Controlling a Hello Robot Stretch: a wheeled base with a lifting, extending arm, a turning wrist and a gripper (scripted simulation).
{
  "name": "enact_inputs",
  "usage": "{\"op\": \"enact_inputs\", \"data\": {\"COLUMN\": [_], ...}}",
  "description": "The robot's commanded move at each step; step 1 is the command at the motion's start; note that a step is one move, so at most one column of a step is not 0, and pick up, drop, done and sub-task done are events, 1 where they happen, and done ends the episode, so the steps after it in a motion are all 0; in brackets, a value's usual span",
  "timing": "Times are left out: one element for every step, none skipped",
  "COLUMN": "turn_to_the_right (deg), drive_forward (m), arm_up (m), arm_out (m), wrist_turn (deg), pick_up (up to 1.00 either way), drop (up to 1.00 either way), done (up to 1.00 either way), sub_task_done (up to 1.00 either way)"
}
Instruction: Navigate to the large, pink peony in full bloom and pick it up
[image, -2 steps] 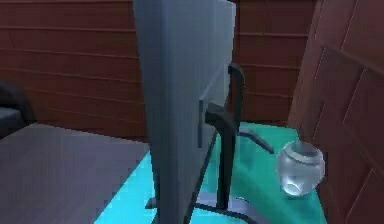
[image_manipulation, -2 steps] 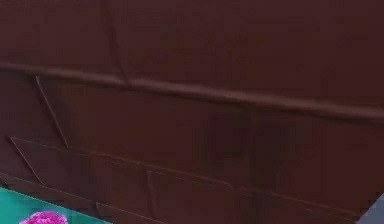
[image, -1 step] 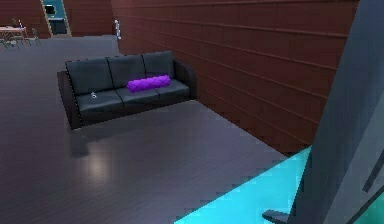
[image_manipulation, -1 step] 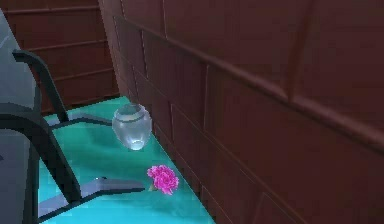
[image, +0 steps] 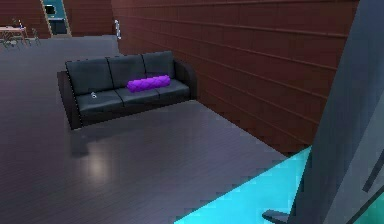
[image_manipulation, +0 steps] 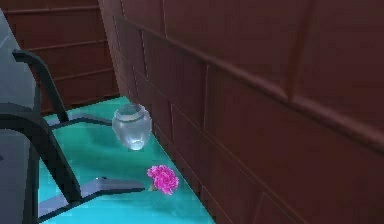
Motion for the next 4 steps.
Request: {"op": "enact_inputs", "data": {"turn_to_the_right": [0.0,0.0,0.0,0.0], "drive_forward": [0.00,0.00,0.00,0.00], "arm_up": [0.36,0.00,0.00,0.00], "arm_out": [0.00,0.22,0.00,0.00], "wrist_turn": [0.0,0.0,45.0,45.0], "pick_up": [0.00,0.00,0.00,0.00], "drop": [0.00,0.00,0.00,0.00], "done": [0.00,0.00,0.00,0.00], "sub_task_done": [0.00,0.00,0.00,0.00]}}
